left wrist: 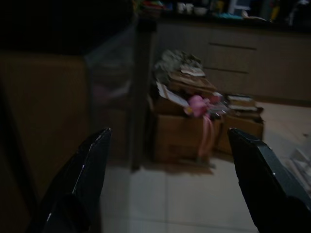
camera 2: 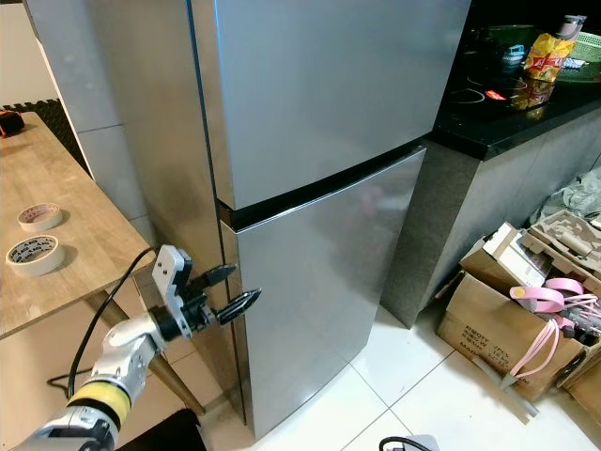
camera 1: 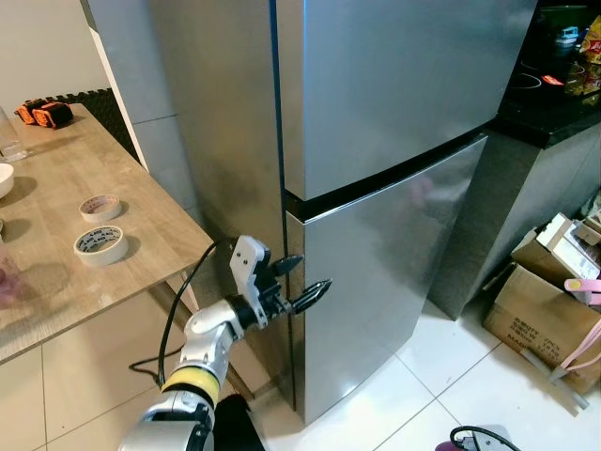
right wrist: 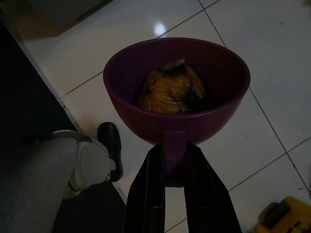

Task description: Restocking fridge

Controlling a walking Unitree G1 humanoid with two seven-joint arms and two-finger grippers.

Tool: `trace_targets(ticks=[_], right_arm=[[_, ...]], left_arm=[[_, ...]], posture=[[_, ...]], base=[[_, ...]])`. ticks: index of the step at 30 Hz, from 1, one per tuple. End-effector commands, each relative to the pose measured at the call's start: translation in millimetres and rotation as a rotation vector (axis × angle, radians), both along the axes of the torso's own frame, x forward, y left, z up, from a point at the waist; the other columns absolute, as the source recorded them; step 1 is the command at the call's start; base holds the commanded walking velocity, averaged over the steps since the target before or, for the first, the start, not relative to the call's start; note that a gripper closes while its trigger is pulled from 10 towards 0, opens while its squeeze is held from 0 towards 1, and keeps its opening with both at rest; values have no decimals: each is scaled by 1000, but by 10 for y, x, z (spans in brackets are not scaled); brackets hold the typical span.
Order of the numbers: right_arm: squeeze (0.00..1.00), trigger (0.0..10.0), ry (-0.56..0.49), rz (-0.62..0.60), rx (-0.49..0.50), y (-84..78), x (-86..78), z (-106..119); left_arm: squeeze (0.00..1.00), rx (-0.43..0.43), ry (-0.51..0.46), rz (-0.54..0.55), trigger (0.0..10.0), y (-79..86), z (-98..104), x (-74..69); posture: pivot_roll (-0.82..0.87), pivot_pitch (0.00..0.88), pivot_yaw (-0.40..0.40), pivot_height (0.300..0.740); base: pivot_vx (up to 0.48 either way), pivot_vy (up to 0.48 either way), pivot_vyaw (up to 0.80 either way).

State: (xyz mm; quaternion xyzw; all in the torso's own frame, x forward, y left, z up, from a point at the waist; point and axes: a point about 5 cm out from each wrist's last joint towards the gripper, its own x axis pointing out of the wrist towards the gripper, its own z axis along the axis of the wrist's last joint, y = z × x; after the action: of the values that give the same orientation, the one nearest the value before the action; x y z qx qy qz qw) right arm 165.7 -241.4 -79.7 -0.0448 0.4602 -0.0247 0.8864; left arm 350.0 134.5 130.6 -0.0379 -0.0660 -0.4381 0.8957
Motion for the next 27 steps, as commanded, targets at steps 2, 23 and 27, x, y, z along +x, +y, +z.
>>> trace_targets(ticks=[2, 23, 27], right_arm=[[0, 10000, -20, -2, -3, -23, 30, 23], [0, 10000, -12, -6, -8, -34, 12, 17], [0, 10000, -11, -8, -8, -35, 8, 16]], left_arm=[[0, 37, -27, 71, 10000, 120, 52, 46], [1000, 106, 33, -29, 10000, 389, 140, 62], [1000, 150, 37, 61, 10000, 464, 116, 87]], posture=[[-85, 0, 5, 740], [-95, 0, 7, 740], [-95, 0, 7, 740]], base=[[0, 0, 0], [0, 0, 0], [0, 0, 0]])
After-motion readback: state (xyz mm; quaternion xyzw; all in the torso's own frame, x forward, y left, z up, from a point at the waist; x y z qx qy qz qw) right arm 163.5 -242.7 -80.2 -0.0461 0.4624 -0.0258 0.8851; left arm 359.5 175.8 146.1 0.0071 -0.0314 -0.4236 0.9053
